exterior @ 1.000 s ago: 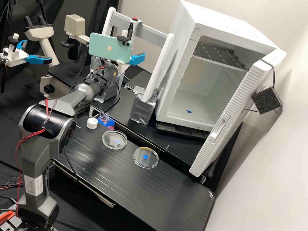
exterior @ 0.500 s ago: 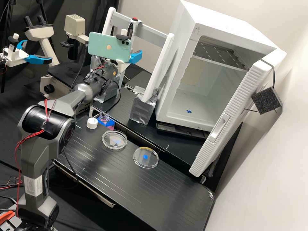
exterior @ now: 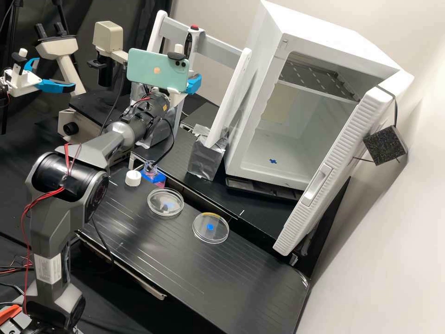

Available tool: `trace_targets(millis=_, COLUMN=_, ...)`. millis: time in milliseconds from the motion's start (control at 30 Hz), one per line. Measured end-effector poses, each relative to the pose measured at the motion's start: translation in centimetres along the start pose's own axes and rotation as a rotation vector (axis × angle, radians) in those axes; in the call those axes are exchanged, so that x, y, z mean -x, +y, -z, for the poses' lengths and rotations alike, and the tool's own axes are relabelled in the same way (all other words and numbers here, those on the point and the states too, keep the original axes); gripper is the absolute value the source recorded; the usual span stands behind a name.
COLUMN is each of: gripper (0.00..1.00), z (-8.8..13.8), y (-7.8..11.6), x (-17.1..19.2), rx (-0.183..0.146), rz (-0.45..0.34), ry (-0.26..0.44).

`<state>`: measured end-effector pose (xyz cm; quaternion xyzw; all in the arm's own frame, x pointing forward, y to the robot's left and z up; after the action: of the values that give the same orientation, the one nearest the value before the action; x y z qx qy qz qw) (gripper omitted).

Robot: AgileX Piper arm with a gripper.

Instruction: Use the pipette

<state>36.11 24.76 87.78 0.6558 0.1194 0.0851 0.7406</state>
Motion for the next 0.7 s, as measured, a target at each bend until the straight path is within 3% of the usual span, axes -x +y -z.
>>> trace_targets(millis=700, gripper=0.0, z=0.25, y=-0.16, x=0.27, rx=-0.024, rz=-0.001, ry=-0.013)
